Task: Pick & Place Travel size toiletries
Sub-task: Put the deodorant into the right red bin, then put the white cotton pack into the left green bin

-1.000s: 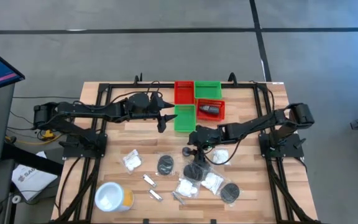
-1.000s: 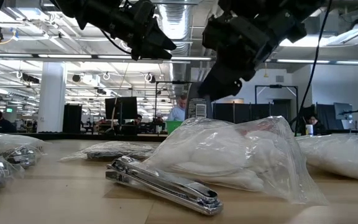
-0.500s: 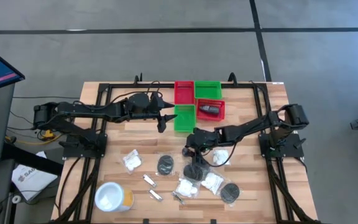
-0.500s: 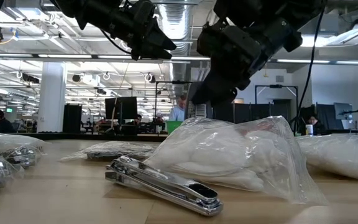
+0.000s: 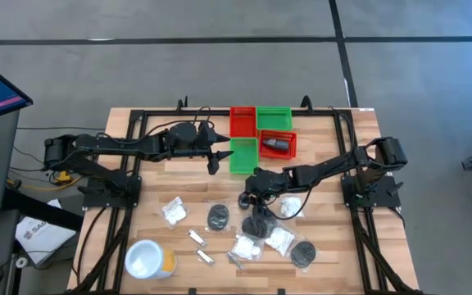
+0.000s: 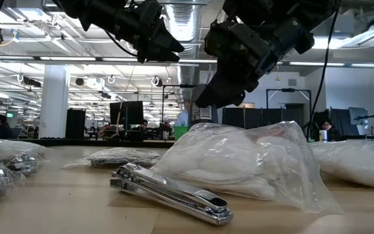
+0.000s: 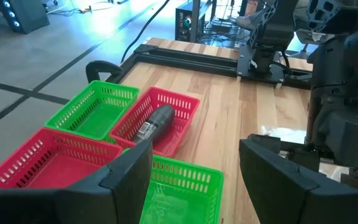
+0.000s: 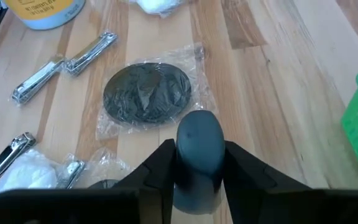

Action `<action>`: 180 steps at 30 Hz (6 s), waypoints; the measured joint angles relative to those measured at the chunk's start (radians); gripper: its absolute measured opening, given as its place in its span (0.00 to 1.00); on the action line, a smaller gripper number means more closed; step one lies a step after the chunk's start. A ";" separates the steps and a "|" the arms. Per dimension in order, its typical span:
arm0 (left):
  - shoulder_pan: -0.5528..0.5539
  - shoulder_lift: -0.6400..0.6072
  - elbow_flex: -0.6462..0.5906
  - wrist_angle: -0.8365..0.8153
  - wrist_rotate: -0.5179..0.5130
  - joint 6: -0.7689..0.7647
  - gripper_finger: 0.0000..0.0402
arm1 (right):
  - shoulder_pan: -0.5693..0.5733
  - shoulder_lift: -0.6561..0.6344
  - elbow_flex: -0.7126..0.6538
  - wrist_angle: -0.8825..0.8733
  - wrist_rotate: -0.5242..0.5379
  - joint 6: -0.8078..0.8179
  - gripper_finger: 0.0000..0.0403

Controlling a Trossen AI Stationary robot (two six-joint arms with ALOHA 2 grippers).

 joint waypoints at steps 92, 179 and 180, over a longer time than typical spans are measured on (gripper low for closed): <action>0.000 0.000 0.000 0.000 0.006 -0.001 0.57 | -0.458 -0.222 -0.002 -0.294 0.277 -0.085 0.23; 0.000 0.000 0.000 0.000 0.003 -0.007 0.57 | -0.070 -0.330 -0.083 -0.591 0.093 0.041 0.33; 0.000 0.000 0.000 0.000 0.006 -0.007 0.57 | -0.062 -0.330 -0.083 -0.591 0.093 0.041 0.33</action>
